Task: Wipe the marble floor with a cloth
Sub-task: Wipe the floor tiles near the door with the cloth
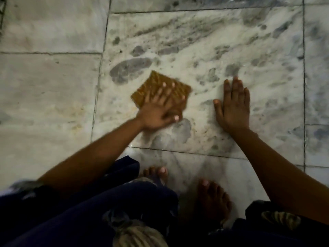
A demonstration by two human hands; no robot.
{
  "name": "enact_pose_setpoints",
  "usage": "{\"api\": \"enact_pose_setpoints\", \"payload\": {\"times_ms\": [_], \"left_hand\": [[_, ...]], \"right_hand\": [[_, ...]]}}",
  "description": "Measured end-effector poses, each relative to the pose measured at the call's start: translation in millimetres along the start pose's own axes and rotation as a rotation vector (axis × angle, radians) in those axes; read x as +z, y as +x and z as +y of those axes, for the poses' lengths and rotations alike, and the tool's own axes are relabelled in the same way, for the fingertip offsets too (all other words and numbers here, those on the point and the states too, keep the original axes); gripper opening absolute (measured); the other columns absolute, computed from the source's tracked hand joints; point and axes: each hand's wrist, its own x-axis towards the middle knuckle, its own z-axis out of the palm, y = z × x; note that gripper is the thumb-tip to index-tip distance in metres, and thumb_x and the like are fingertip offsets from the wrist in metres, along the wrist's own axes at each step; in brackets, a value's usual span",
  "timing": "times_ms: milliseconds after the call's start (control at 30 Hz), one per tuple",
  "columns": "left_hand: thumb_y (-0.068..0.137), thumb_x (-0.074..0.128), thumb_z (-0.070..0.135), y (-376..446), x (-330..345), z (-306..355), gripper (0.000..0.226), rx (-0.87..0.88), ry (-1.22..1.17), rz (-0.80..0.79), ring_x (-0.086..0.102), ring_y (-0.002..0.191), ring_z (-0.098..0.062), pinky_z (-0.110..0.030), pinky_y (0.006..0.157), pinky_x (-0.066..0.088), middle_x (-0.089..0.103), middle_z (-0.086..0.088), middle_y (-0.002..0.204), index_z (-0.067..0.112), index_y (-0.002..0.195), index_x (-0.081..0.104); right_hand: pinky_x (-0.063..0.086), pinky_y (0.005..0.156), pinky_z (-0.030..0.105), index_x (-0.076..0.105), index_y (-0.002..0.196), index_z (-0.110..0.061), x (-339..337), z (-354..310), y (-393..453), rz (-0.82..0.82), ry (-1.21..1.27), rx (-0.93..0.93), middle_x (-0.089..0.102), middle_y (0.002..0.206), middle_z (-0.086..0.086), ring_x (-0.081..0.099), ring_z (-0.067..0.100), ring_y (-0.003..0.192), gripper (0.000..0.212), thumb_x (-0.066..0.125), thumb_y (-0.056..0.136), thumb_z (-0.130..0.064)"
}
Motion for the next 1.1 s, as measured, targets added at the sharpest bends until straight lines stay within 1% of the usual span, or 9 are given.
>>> {"api": "enact_pose_setpoints", "payload": {"times_ms": [100, 233, 367, 467, 533, 700, 900, 1000, 1100], "left_hand": [[0.086, 0.02, 0.068, -63, 28, -1, 0.066, 0.121, -0.037, 0.034, -0.008, 0.142, -0.022, -0.06, 0.105, 0.012, -0.007, 0.002, 0.155, 0.042, 0.146, 0.008], [0.081, 0.008, 0.077, -84, 26, -63, 0.074, -0.19, -0.047, 0.099, 0.004, 0.143, -0.029, -0.063, 0.104, 0.016, 0.004, -0.002, 0.156, 0.04, 0.146, 0.009], [0.077, 0.012, 0.073, -24, -12, -106, 0.077, -0.514, -0.149, 0.08, -0.007, 0.145, -0.029, -0.056, 0.113, 0.001, -0.004, -0.003, 0.159, 0.039, 0.145, 0.002], [0.092, 0.029, 0.062, 25, -26, -66, 0.067, -0.416, -0.103, 0.036, -0.011, 0.144, -0.031, -0.058, 0.111, -0.003, -0.009, -0.005, 0.158, 0.037, 0.147, 0.003], [0.089, 0.027, 0.063, 30, -18, -28, 0.069, -0.299, -0.049, 0.037, -0.01, 0.145, -0.029, -0.059, 0.11, 0.001, -0.009, -0.005, 0.158, 0.037, 0.148, 0.001], [0.089, 0.019, 0.063, -70, 33, 12, 0.071, -0.069, -0.05, 0.053, -0.008, 0.143, -0.019, -0.058, 0.107, 0.009, -0.007, 0.001, 0.156, 0.03, 0.149, 0.0], [0.08, 0.005, 0.078, -107, 29, -61, 0.081, -0.369, -0.11, 0.088, 0.0, 0.143, -0.023, -0.064, 0.107, 0.012, -0.001, 0.002, 0.154, 0.033, 0.148, 0.003], [0.081, 0.018, 0.072, -55, 0, -84, 0.08, -0.594, -0.229, 0.103, -0.008, 0.145, -0.023, -0.053, 0.111, -0.001, -0.007, 0.002, 0.158, 0.031, 0.148, 0.001], [0.093, 0.031, 0.058, -21, -13, -65, 0.068, -0.559, -0.208, 0.042, -0.016, 0.144, -0.026, -0.057, 0.11, -0.004, -0.016, -0.002, 0.157, 0.034, 0.148, -0.003]], "right_hand": [[0.001, 0.115, 0.038, 0.017, 0.149, -0.007, 10, -30, 12, -0.026, 0.036, -0.082, 0.012, 0.156, 0.016, 0.01, 0.027, 0.145, 0.067, 0.018, 0.093, -0.045], [0.0, 0.115, 0.036, 0.02, 0.148, -0.008, 22, -41, 13, -0.046, -0.013, -0.162, 0.015, 0.156, 0.015, 0.014, 0.026, 0.144, 0.065, 0.019, 0.094, -0.044], [0.002, 0.115, 0.037, 0.021, 0.148, -0.01, 22, -38, 14, -0.027, -0.022, -0.178, 0.016, 0.155, 0.015, 0.015, 0.026, 0.144, 0.063, 0.025, 0.094, -0.042], [0.005, 0.116, 0.039, 0.022, 0.148, -0.009, 20, -38, 14, -0.031, -0.014, -0.175, 0.017, 0.155, 0.015, 0.016, 0.026, 0.144, 0.063, 0.026, 0.093, -0.041], [0.008, 0.115, 0.041, 0.024, 0.148, -0.009, 20, -37, 14, -0.027, -0.005, -0.179, 0.019, 0.155, 0.015, 0.018, 0.027, 0.143, 0.063, 0.027, 0.093, -0.041], [0.006, 0.116, 0.04, 0.023, 0.148, -0.009, 21, -40, 15, -0.027, 0.003, -0.185, 0.018, 0.155, 0.015, 0.018, 0.028, 0.143, 0.064, 0.026, 0.093, -0.042], [0.003, 0.116, 0.038, 0.02, 0.148, -0.01, 21, -38, 12, -0.014, 0.016, -0.181, 0.016, 0.156, 0.014, 0.015, 0.026, 0.144, 0.065, 0.022, 0.093, -0.044], [0.005, 0.116, 0.041, 0.019, 0.149, -0.01, 21, -38, 13, -0.021, 0.02, -0.183, 0.016, 0.156, 0.015, 0.015, 0.027, 0.144, 0.065, 0.023, 0.093, -0.043], [0.005, 0.116, 0.041, 0.02, 0.148, -0.01, 20, -38, 14, -0.024, 0.016, -0.182, 0.017, 0.155, 0.015, 0.016, 0.027, 0.144, 0.064, 0.024, 0.093, -0.043]]}}
